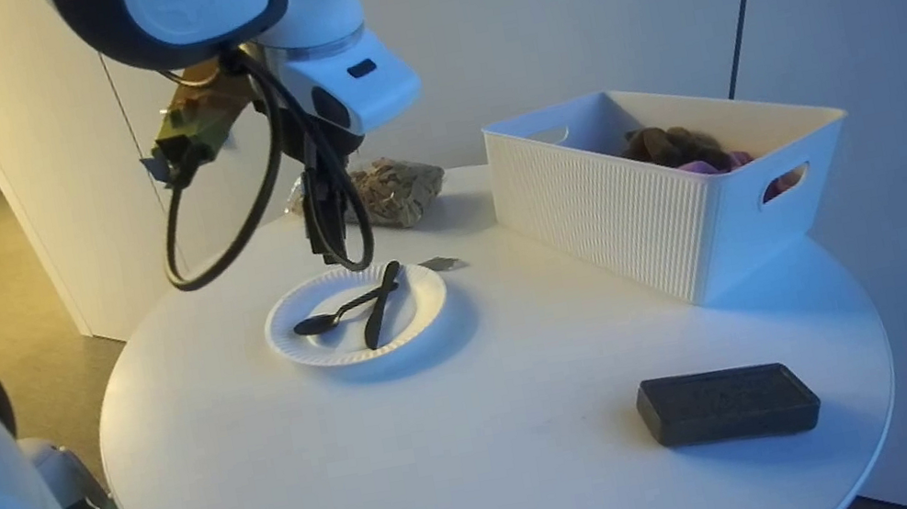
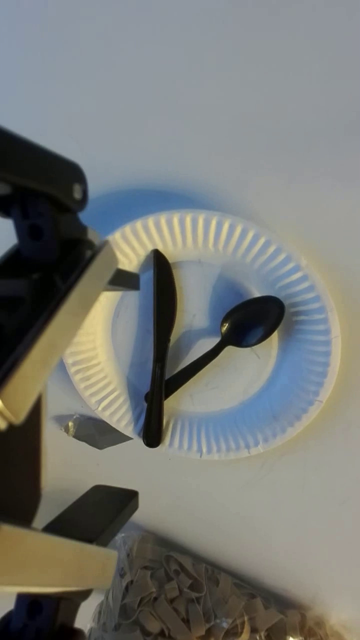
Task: Put the white plate in the basket
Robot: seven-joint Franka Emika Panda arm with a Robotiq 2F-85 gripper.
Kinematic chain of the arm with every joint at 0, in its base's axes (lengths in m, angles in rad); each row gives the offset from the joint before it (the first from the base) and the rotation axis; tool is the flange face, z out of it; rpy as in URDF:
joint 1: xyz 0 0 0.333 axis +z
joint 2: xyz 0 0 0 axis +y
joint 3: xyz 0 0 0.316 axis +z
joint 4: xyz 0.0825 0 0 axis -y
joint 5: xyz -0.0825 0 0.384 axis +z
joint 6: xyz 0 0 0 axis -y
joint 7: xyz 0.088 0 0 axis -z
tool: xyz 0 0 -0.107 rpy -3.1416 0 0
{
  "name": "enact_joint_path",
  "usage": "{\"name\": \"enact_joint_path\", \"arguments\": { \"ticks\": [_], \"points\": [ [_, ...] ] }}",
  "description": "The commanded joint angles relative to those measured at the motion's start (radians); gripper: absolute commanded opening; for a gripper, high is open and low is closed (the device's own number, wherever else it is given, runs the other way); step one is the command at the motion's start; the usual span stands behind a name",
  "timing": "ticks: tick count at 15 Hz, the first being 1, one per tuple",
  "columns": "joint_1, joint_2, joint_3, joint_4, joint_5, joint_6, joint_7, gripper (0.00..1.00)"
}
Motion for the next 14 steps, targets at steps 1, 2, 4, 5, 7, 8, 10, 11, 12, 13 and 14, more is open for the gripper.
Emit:
{"name": "enact_joint_path", "arguments": {
  "ticks": [1, 2, 4, 5, 7, 8, 10, 11, 12, 13, 14],
  "points": [
    [-0.023, 0.091, -0.078, 0.019, -0.016, -0.038, -0.185, 1.0],
    [-0.024, 0.118, -0.101, 0.015, -0.008, -0.036, -0.235, 1.0],
    [-0.014, 0.166, -0.148, 0.001, 0.0, 0.009, -0.364, 1.0],
    [-0.003, 0.198, -0.172, -0.001, 0.01, 0.039, -0.432, 1.0],
    [0.011, 0.253, -0.205, -0.003, 0.048, 0.099, -0.52, 1.0],
    [0.014, 0.291, -0.211, -0.004, 0.078, 0.145, -0.53, 1.0],
    [0.043, 0.353, -0.239, -0.006, 0.157, 0.207, -0.583, 1.0],
    [0.069, 0.386, -0.256, -0.007, 0.212, 0.232, -0.623, 1.0],
    [0.092, 0.414, -0.267, -0.008, 0.269, 0.25, -0.661, 1.0],
    [0.106, 0.437, -0.274, -0.009, 0.319, 0.27, -0.694, 1.0],
    [0.12, 0.465, -0.283, -0.009, 0.368, 0.291, -0.731, 1.0]
  ]
}}
